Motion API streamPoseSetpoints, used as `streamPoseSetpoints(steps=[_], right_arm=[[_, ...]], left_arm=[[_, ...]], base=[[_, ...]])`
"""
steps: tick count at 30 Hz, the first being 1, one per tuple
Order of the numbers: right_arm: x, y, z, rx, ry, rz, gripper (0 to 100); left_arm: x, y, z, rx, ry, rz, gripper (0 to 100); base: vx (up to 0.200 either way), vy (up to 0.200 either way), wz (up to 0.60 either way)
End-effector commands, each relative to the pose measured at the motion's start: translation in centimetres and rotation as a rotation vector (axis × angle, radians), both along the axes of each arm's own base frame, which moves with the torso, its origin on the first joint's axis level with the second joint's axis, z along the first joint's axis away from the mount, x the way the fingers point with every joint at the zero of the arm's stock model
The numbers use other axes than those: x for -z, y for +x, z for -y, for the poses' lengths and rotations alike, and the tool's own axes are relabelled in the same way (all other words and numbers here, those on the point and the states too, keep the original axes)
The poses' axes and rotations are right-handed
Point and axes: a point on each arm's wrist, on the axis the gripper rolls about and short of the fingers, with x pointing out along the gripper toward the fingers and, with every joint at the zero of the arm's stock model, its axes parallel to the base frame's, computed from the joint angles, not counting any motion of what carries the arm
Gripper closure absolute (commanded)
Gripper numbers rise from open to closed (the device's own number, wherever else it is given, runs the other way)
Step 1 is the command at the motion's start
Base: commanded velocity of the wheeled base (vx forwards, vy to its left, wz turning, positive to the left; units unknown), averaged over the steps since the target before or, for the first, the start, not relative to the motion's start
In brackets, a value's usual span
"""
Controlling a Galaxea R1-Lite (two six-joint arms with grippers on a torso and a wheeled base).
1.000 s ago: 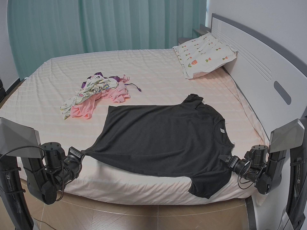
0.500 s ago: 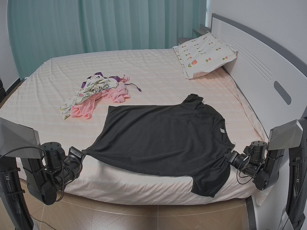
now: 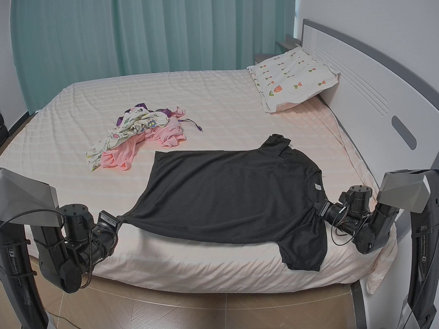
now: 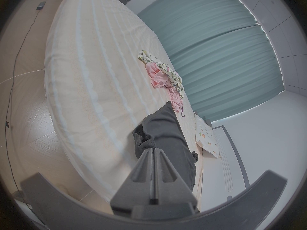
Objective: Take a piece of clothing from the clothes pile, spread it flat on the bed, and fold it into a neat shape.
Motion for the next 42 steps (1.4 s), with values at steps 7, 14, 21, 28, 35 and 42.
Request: streamPoseSetpoints(steps=[7, 14, 21, 28, 35, 42], right_arm=[[-1.3, 2.3, -0.9, -0.024, -0.017, 0.069, 100], [-0.7, 1.8, -1.3, -0.036, -0.020, 0.038, 0], [-1.3, 0.6, 2.7, 0.068, -0.029, -0.029, 0], [-3.5, -2.9, 4.6, 0.112, -0.010, -0.059, 0], [-2.7, -7.5, 4.2, 0.122, 0.026, -0.199, 0], [-1.7, -13.4, 1.4, 0.022, 0.032, -0.280, 0]], left_arm=[[0.3, 0.2, -0.5, -0.022, -0.001, -0.001, 100], [0.6, 0.2, -0.5, -0.022, -0.001, -0.008, 100], [0.6, 0.1, -0.6, 0.023, -0.049, -0.019, 100], [0.7, 0.1, -0.8, 0.017, -0.048, -0.023, 100], [0.8, 0.0, -0.9, 0.017, -0.048, -0.029, 100], [0.8, 0.0, -0.8, 0.022, -0.047, -0.031, 100]], base=[[0.000, 0.000, 0.00], [0.000, 0.000, 0.00], [0.000, 0.000, 0.00], [0.000, 0.000, 0.00], [0.000, 0.000, 0.00], [0.000, 0.000, 0.00]])
